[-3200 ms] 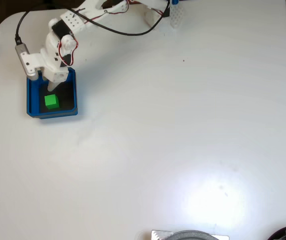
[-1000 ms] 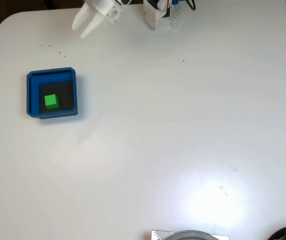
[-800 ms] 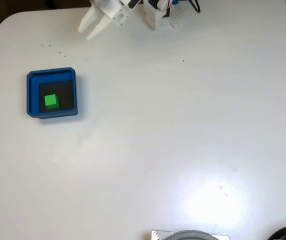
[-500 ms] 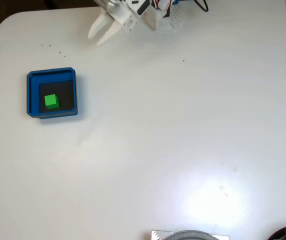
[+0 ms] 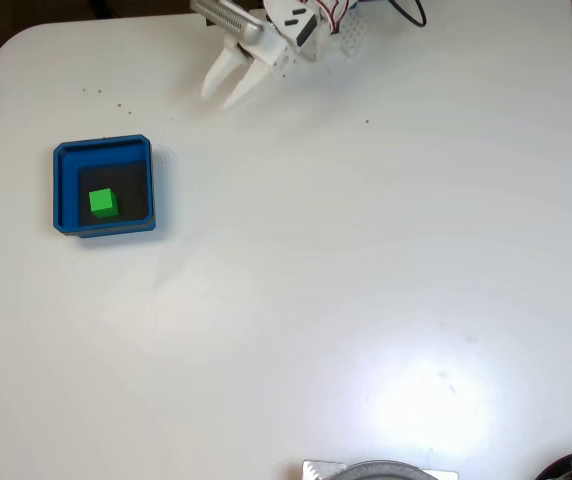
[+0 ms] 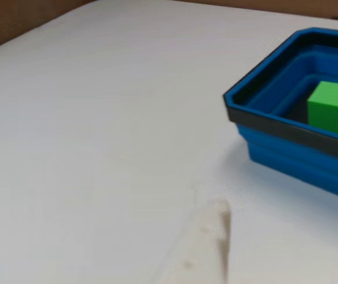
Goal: Pick up green cube and drop it in the blue box
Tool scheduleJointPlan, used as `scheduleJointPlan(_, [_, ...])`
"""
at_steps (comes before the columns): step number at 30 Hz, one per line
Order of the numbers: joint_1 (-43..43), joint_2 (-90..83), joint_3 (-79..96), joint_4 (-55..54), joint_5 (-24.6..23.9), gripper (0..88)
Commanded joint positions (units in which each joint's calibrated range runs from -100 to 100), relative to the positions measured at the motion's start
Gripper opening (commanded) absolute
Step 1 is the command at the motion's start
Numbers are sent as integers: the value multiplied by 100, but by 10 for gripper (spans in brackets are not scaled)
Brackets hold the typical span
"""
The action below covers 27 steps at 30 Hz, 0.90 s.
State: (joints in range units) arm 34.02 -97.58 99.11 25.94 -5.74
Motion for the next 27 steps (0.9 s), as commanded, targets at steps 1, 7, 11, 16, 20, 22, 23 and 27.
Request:
scheduleJointPlan(1, [-524,-150,45,-87,24,169])
scheduleJointPlan(7, [-1204,-142,45,-87,-5,169])
scheduleJointPlan(11, [-1547,-142,45,-87,-5,169])
scheduleJointPlan(16, [-2059,-142,27,-103,15,169])
scheduleJointPlan(20, [-2570,-142,27,-95,-15,169])
scheduleJointPlan(22, [-2753,-142,27,-103,-15,168])
scheduleJointPlan(23, [-2837,-142,27,-103,-15,168])
scheduleJointPlan(27, [-3081,-134,27,-103,20,168])
